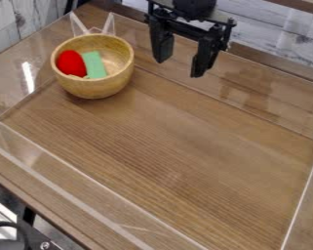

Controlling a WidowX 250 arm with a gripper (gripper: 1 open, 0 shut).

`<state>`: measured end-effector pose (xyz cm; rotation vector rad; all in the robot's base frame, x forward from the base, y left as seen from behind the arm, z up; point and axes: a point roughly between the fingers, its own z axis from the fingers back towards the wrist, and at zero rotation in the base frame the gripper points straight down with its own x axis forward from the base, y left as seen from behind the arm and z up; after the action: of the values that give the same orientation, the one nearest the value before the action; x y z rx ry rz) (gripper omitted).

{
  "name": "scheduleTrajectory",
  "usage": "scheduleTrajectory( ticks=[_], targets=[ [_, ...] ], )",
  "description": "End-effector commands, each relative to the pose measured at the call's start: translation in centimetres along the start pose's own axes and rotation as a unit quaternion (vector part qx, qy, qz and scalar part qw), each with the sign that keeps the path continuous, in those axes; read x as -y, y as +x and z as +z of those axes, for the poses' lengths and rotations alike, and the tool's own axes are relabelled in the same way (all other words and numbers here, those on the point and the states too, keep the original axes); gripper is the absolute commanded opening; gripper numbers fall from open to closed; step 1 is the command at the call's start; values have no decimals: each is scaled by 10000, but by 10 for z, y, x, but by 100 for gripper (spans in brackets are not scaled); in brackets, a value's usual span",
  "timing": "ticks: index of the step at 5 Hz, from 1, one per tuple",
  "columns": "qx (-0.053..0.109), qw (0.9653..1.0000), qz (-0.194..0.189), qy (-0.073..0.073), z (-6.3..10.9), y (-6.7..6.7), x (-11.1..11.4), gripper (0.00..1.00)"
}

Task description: Move the red fruit to the right side of the table

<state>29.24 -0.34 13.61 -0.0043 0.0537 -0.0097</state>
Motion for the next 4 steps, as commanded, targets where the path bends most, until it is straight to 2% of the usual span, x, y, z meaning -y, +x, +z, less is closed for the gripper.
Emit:
scheduleTrajectory(
  ticks=[1,2,3,4],
  targets=[
    [-120,9998,-135,1,-5,-3,-2,100],
    [-125,9997,-216,7,-5,-9,-16,100],
    [-55,9999,103,-2,-8,-21,-37,100],
    [152,9993,337,36,-9,-36,-74,100]
  ],
)
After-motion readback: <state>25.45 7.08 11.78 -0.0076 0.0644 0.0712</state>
